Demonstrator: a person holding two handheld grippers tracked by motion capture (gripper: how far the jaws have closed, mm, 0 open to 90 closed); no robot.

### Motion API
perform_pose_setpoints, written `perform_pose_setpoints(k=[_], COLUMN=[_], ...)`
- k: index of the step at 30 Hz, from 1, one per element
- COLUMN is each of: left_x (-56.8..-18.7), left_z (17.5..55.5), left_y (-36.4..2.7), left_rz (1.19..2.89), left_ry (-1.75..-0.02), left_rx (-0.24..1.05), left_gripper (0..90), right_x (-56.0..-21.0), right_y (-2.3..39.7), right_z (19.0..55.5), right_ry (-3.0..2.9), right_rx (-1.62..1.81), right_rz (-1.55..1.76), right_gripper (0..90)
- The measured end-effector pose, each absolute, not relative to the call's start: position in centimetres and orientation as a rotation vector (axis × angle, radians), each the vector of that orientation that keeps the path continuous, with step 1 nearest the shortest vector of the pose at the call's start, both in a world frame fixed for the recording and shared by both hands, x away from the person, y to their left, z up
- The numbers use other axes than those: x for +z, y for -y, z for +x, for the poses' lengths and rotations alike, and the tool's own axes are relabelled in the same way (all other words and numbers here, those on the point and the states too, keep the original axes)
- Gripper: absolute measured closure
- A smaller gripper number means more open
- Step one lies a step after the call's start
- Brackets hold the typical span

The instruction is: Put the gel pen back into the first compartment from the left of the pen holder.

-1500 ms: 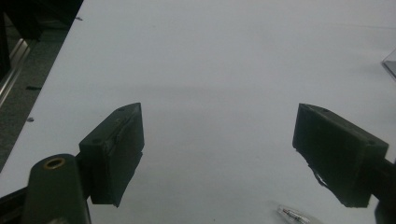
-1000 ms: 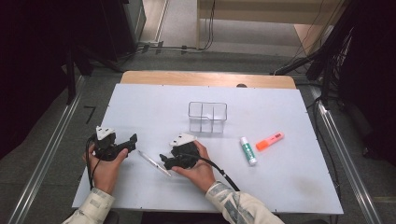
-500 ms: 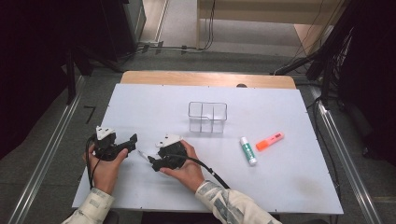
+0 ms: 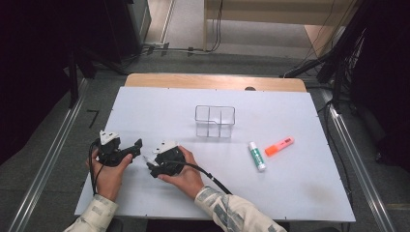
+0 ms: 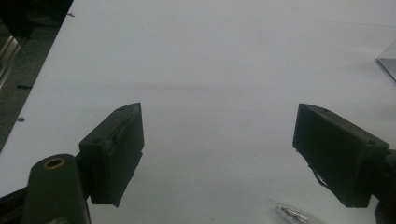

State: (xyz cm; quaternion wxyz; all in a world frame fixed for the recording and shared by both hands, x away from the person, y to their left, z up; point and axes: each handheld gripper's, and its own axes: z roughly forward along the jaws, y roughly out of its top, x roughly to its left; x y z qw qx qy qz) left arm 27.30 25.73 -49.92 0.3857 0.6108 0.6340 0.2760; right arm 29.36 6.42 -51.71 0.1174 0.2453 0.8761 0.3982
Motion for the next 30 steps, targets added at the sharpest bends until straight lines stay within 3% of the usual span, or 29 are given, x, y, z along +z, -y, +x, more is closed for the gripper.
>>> perform_pose_setpoints(k=[20, 30], left_x=[-49.9, -49.9], left_z=[27.3, 27.3], left_y=[-25.8, -25.8], left_rz=[1.556, 1.555], left_ry=[-1.612, -1.61], left_rx=[0.709, 0.708], left_gripper=[17.0, 17.0], right_x=[-51.8, -51.6], right_y=[-8.2, -8.7], right_z=[29.7, 29.7], right_ry=[-2.595, -2.621], right_rx=[1.112, 1.097], right_rz=[0.676, 0.634], right_gripper=[43.1, 60.3])
